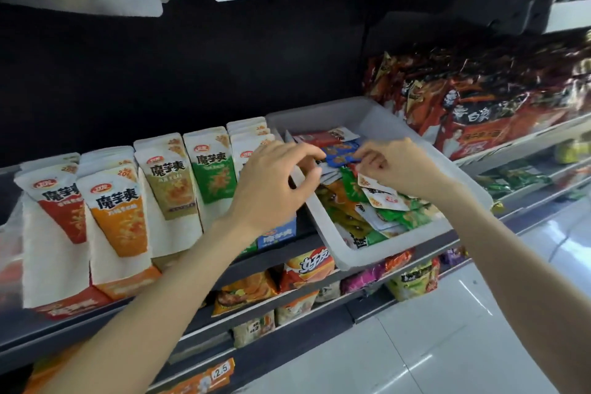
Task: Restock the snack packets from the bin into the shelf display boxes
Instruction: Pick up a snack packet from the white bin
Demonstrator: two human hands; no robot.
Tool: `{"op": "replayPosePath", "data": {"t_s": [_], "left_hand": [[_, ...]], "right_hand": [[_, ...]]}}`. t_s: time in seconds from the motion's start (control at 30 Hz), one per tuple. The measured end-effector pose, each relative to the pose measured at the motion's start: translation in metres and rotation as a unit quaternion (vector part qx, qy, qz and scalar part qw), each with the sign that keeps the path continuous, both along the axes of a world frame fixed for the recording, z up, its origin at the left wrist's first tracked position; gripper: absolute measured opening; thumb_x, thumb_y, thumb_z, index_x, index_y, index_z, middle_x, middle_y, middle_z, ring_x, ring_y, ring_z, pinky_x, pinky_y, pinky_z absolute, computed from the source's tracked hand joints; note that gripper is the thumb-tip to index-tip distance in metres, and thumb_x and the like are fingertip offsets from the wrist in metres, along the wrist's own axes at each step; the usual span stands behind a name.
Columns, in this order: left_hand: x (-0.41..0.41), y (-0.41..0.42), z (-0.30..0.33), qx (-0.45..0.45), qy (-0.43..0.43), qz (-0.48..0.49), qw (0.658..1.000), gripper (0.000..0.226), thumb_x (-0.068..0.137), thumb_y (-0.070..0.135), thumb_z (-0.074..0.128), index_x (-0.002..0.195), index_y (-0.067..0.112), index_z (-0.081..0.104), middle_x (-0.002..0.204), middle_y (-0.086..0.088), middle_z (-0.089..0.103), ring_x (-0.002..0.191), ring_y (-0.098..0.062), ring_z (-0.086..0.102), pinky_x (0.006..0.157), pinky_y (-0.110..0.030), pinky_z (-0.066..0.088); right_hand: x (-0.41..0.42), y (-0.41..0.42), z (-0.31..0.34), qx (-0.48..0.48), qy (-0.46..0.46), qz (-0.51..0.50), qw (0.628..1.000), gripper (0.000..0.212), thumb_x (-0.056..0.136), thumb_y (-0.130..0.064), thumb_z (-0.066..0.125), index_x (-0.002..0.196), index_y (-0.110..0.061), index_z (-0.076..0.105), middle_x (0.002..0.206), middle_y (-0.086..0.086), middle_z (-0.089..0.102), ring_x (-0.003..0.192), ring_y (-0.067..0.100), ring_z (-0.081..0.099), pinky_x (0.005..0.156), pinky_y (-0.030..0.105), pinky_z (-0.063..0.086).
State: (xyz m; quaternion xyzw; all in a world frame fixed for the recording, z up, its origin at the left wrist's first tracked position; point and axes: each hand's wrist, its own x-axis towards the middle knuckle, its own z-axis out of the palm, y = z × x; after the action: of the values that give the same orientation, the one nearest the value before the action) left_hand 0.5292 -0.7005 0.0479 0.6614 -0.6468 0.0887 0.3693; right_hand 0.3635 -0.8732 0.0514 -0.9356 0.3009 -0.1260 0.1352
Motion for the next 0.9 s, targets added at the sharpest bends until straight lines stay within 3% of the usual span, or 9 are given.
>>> {"op": "replayPosePath", "data": {"t_s": [0.1, 0.33, 0.43, 0.5, 0.6, 0.7, 0.8, 0.9], "left_hand": [[-0.017, -0.029, -0.006, 0.066, 0.007, -0.038, 0.997, 0.022, 0.090, 0.037, 0.056, 0.109, 0.026, 0.062, 0.088, 0.019, 0.061, 0.082, -0.004, 0.050, 0.076, -0.025, 0.035], [-0.031, -0.106, -0.020, 0.260, -0.143, -0.042, 0.954, 0.049, 0.085, 0.054, 0.060, 0.125, 0.027, 0.054, 0.124, 0.004, 0.059, 0.116, -0.019, 0.050, 0.095, -0.033, 0.035], [-0.034, -0.126, -0.025, 0.310, -0.167, -0.059, 0.934, 0.063, 0.079, 0.060, 0.063, 0.131, 0.027, 0.052, 0.130, 0.003, 0.055, 0.119, -0.020, 0.050, 0.094, -0.034, 0.040], [-0.033, -0.134, -0.026, 0.323, -0.169, -0.092, 0.927, 0.056, 0.081, 0.055, 0.064, 0.129, 0.028, 0.055, 0.128, 0.004, 0.057, 0.116, -0.018, 0.053, 0.089, -0.035, 0.046], [-0.033, -0.139, -0.025, 0.296, -0.244, -0.125, 0.915, 0.036, 0.091, 0.042, 0.058, 0.123, 0.026, 0.061, 0.122, 0.003, 0.063, 0.110, -0.019, 0.059, 0.085, -0.035, 0.048], [-0.033, -0.136, -0.023, 0.237, -0.339, -0.139, 0.900, 0.030, 0.100, 0.034, 0.040, 0.112, 0.021, 0.065, 0.109, 0.001, 0.069, 0.098, -0.023, 0.065, 0.075, -0.037, 0.052], [-0.030, -0.129, -0.015, 0.083, -0.271, -0.122, 0.951, 0.032, 0.099, 0.032, 0.038, 0.093, 0.017, 0.066, 0.086, -0.001, 0.071, 0.077, -0.024, 0.068, 0.057, -0.036, 0.052], [-0.023, -0.117, 0.009, -0.050, -0.125, -0.095, 0.986, 0.027, 0.096, 0.031, 0.043, 0.093, 0.018, 0.067, 0.083, 0.008, 0.070, 0.072, -0.013, 0.066, 0.055, -0.029, 0.050]], "right_hand": [[-0.027, -0.014, -0.016, 0.010, 0.137, -0.054, 0.989, 0.048, 0.081, -0.059, 0.059, 0.114, -0.024, 0.061, 0.105, -0.004, 0.067, 0.097, 0.019, 0.061, 0.085, 0.035, 0.049], [-0.039, -0.022, -0.028, 0.075, 0.126, -0.067, 0.987, 0.060, 0.081, -0.047, 0.068, 0.130, -0.017, 0.052, 0.123, 0.005, 0.061, 0.112, 0.023, 0.056, 0.093, 0.035, 0.044], [-0.040, -0.024, -0.029, 0.096, 0.111, -0.061, 0.987, 0.061, 0.080, -0.041, 0.071, 0.131, -0.015, 0.051, 0.125, 0.003, 0.061, 0.112, 0.021, 0.057, 0.094, 0.033, 0.043], [-0.042, -0.025, -0.029, 0.100, 0.100, -0.055, 0.988, 0.059, 0.079, -0.040, 0.073, 0.128, -0.016, 0.051, 0.122, 0.000, 0.063, 0.109, 0.020, 0.058, 0.090, 0.031, 0.044], [-0.043, -0.028, -0.030, 0.091, 0.099, -0.047, 0.990, 0.054, 0.079, -0.042, 0.073, 0.124, -0.019, 0.054, 0.118, -0.002, 0.064, 0.107, 0.018, 0.058, 0.085, 0.027, 0.042], [-0.045, -0.029, -0.028, 0.095, 0.088, -0.035, 0.991, 0.052, 0.080, -0.040, 0.072, 0.124, -0.021, 0.054, 0.118, -0.004, 0.063, 0.107, 0.018, 0.058, 0.087, 0.029, 0.043], [-0.049, -0.028, -0.019, 0.073, 0.000, -0.017, 0.997, 0.054, 0.080, -0.032, 0.073, 0.128, -0.020, 0.052, 0.119, -0.002, 0.060, 0.107, 0.017, 0.055, 0.088, 0.026, 0.041], [-0.045, -0.021, -0.006, 0.058, -0.142, -0.028, 0.988, 0.032, 0.086, -0.023, 0.069, 0.114, -0.010, 0.061, 0.104, 0.001, 0.063, 0.086, 0.009, 0.055, 0.071, 0.010, 0.036]]}}
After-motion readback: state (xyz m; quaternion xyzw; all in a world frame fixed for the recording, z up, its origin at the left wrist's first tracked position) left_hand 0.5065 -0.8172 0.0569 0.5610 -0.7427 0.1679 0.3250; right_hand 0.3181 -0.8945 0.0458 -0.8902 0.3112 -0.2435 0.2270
